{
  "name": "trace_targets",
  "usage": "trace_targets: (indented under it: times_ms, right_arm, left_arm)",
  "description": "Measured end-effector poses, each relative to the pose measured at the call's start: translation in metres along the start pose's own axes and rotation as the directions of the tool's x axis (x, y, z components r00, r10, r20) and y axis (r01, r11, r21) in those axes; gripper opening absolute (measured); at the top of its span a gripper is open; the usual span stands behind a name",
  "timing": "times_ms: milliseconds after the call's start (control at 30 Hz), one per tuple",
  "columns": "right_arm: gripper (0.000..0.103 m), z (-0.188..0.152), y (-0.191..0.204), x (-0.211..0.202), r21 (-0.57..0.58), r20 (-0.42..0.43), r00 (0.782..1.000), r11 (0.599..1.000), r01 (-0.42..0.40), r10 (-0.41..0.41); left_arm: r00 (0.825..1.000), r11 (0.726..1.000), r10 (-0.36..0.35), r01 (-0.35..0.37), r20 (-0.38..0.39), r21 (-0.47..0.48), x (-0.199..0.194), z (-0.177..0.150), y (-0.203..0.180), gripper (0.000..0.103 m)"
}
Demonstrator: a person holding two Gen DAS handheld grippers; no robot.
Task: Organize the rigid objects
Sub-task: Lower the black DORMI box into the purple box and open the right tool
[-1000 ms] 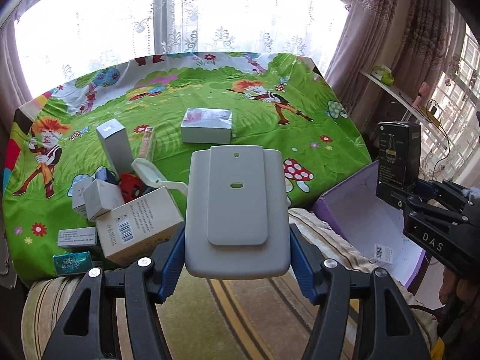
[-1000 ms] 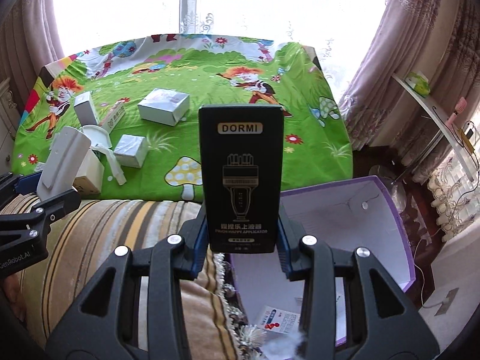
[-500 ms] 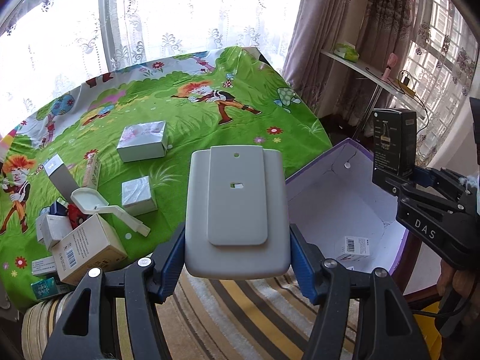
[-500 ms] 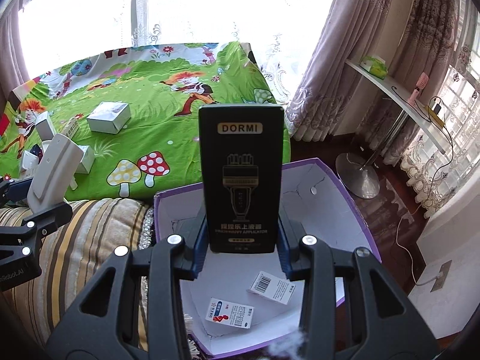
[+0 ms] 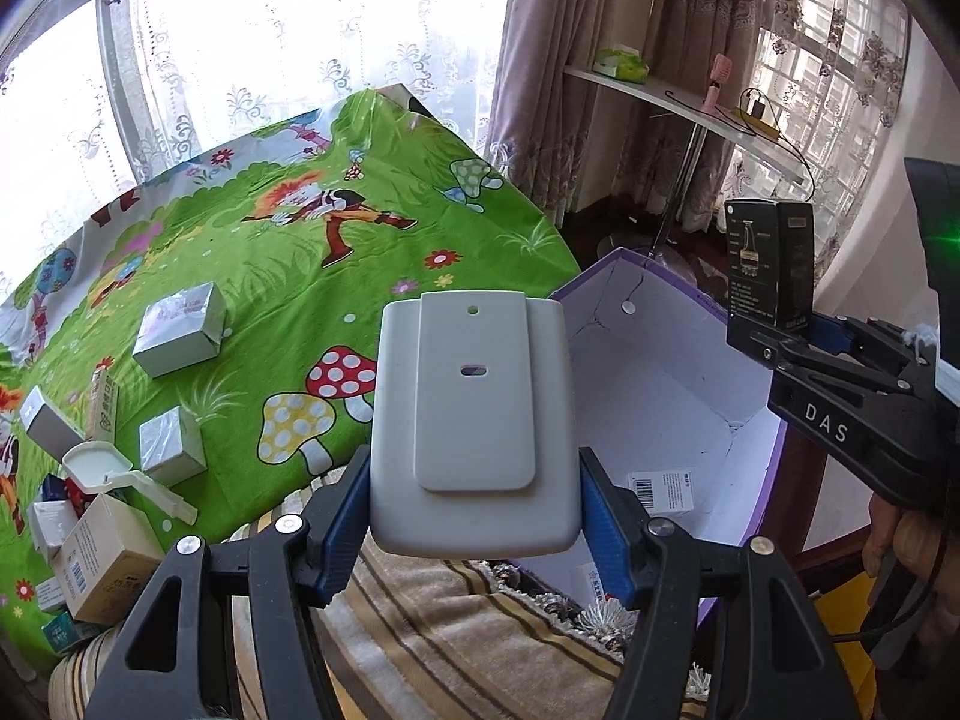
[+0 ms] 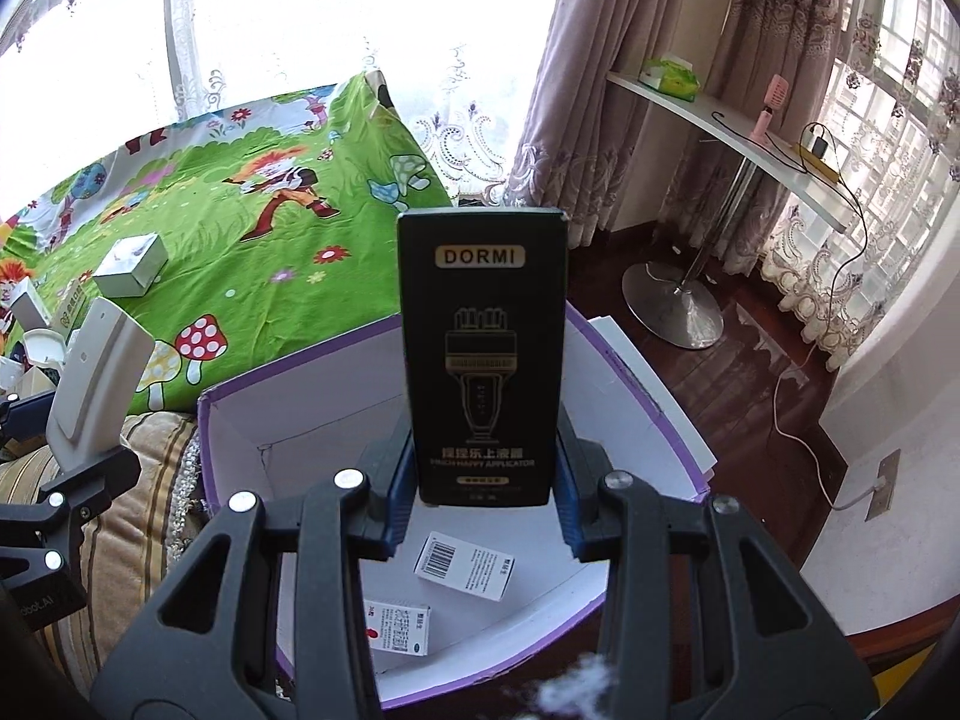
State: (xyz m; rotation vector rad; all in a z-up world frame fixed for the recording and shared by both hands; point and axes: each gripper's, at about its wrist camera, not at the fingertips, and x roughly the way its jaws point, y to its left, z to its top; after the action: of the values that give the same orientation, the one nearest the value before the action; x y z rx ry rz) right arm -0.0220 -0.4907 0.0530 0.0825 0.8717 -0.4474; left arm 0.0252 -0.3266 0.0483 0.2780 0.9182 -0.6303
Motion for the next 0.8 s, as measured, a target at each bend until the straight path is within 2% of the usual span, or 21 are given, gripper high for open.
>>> trace_targets:
  times_ms: [167, 467, 533, 600, 800]
  right_arm:
    - [0.043, 0.0, -0.014, 0.004, 0.031, -0.008, 1.0, 0.999, 0.024, -0.023]
    - [0.044, -0.002, -0.023, 0.006, 0.057, -0.014, 0.999, 0.998, 0.039, -0.039]
    - [0.05, -0.002, -0.024, 0.008, 0.058, -0.016, 0.999, 0.998, 0.039, -0.038]
    - [0.061, -0.002, -0.022, 0.007, 0.054, -0.012, 1.0, 0.998, 0.026, -0.026]
    - [0.063, -0.002, -0.009, 0.006, 0.023, -0.009, 1.0, 1.0, 0.006, -0.006]
  left_arm:
    - [1.0, 1.0, -0.02, 0.02, 0.002, 0.02, 0.007, 0.007, -0.014, 0.064]
    - [1.0, 0.999, -0.014, 0.014, 0.008, 0.049, 0.011, 0.014, -0.027, 0.065]
    - [1.0, 0.999, -0.004, 0.004, 0.008, 0.053, 0.012, 0.015, -0.028, 0.065]
    - [1.0, 0.999, 0.006, -0.007, 0.011, 0.053, 0.011, 0.014, -0.027, 0.068]
    - [0.999, 0.999, 0.046, -0.046, 0.013, 0.009, 0.008, 0.012, -0.011, 0.069]
